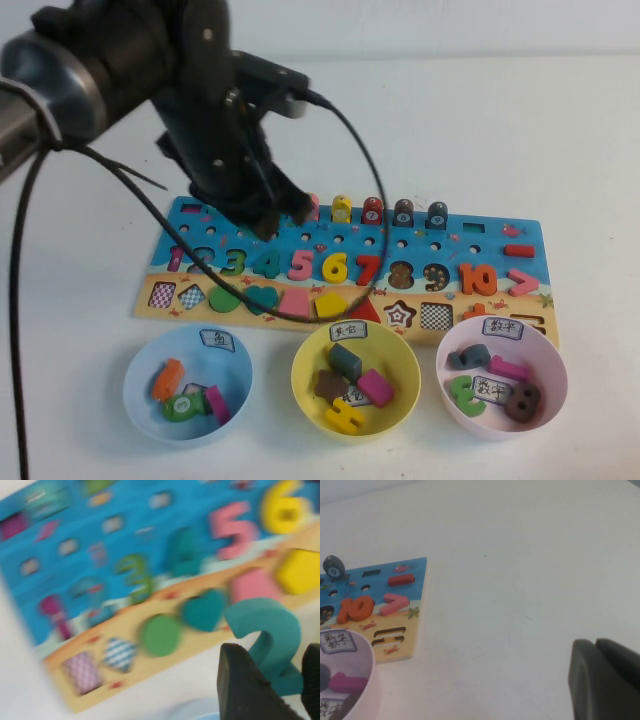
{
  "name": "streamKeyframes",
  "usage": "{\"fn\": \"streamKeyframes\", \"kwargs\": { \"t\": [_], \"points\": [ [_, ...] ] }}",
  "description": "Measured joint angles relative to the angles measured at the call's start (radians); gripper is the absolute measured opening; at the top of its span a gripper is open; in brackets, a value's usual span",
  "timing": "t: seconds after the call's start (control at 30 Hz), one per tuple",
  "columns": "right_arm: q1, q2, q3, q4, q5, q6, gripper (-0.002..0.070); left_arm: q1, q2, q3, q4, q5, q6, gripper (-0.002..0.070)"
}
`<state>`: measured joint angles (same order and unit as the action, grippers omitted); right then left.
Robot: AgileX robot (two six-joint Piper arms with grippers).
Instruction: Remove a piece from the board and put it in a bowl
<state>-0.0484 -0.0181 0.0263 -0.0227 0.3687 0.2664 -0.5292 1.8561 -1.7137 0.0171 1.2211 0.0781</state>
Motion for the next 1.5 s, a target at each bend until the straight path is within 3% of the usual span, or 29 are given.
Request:
{"fn": "streamKeyframes", "kwargs": {
  "t": [0.3,0.5,1.03,1.1,1.23,1.3,1.4,1.5],
  "points": [
    [0.000,0.000,0.000,0.000,0.000,0.000,-0.0017,-0.359,0.005,0.000,-0.008,-0.071,0.050,0.0205],
    [0.000,0.000,0.000,0.000,0.000,0.000,-0.0017,-0.486,0.052,0.000,-0.017,-0.117,0.056,0.0205],
    [0.000,0.000,0.000,0.000,0.000,0.000,-0.0017,-0.518,0.232,0.002,-0.033,-0.238,0.119,0.0214],
    [0.000,0.000,0.000,0.000,0.000,0.000,-0.0017,-0.518,0.237,0.002,-0.029,-0.246,0.121,0.0269],
    [0.000,0.000,0.000,0.000,0.000,0.000,-0.0017,-0.518,0.237,0.002,-0.009,-0.258,0.113,0.0465],
    [0.000,0.000,0.000,0.000,0.000,0.000,-0.0017,-0.518,0.237,0.002,0.003,-0.255,0.095,0.0497],
    [0.000,0.000,0.000,0.000,0.000,0.000,-0.0017,-0.518,0.226,0.002,0.020,-0.238,0.086,0.0472],
    [0.000,0.000,0.000,0.000,0.000,0.000,-0.0017,-0.518,0.179,0.002,0.028,-0.235,0.083,0.0343]
  ]
}}
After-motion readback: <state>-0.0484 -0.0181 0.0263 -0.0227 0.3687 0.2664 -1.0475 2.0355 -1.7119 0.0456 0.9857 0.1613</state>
